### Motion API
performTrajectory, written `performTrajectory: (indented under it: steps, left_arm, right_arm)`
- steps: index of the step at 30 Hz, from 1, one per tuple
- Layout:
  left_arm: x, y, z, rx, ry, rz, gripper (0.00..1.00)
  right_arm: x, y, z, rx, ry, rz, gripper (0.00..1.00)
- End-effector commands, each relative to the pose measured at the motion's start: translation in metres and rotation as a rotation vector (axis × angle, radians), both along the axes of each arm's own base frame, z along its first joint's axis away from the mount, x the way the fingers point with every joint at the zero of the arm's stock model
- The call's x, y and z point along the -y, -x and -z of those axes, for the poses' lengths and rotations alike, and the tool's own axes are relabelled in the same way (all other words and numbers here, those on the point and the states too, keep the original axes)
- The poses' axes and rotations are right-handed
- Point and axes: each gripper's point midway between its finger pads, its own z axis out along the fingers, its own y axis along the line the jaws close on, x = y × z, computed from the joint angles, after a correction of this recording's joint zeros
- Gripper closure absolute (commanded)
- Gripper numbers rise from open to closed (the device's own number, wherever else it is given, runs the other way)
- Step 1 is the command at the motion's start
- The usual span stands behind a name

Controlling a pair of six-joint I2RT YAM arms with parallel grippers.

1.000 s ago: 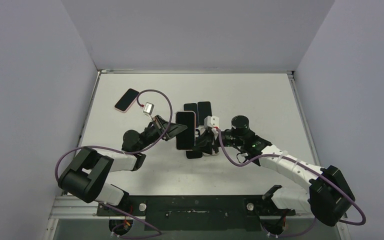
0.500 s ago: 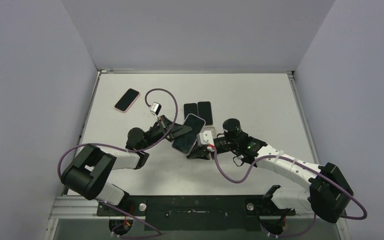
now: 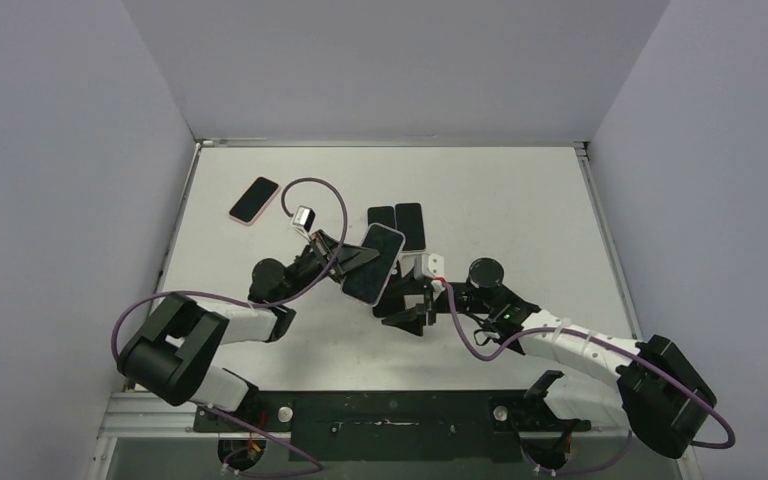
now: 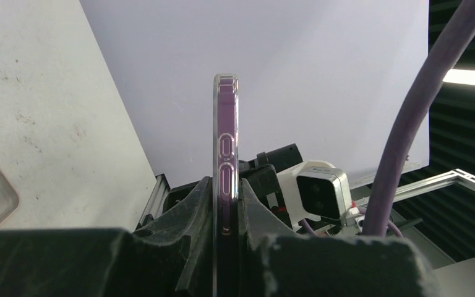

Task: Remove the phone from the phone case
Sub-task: Remove the phone case from the phone.

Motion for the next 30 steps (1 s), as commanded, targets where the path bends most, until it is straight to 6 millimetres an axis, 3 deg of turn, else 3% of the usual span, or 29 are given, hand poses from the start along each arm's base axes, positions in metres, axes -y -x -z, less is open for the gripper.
performTrajectory:
  steps: [1,7,15,24,30]
  left_arm:
    - [-0.016,0.004,-0.042,0.106,0.118,-0.073,1.0]
    - [-0.027,0.0,-0.043,0.113,0.115,-0.165,1.0]
    - [-0.031,0.004,-0.05,0.164,0.067,-0.213,1.0]
    - [-0.026,0.008,-0.052,0.19,0.047,-0.193,1.0]
    - [-0.023,0.012,-0.052,0.225,0.029,-0.175,1.0]
  right_arm:
    - [-0.001,-0.001,-0.046,-0.066,-0.213,0.105,0.39]
    - [0.0,-0.003,-0.066,-0.249,-0.355,0.218,0.24]
    - [0.002,-0.022,-0.089,-0.468,-0.506,0.347,0.25]
    - [-0.013,-0.036,-0.106,-0.533,-0.536,0.333,0.44]
    - [-0.015,-0.04,-0.105,-0.552,-0.525,0.292,0.75]
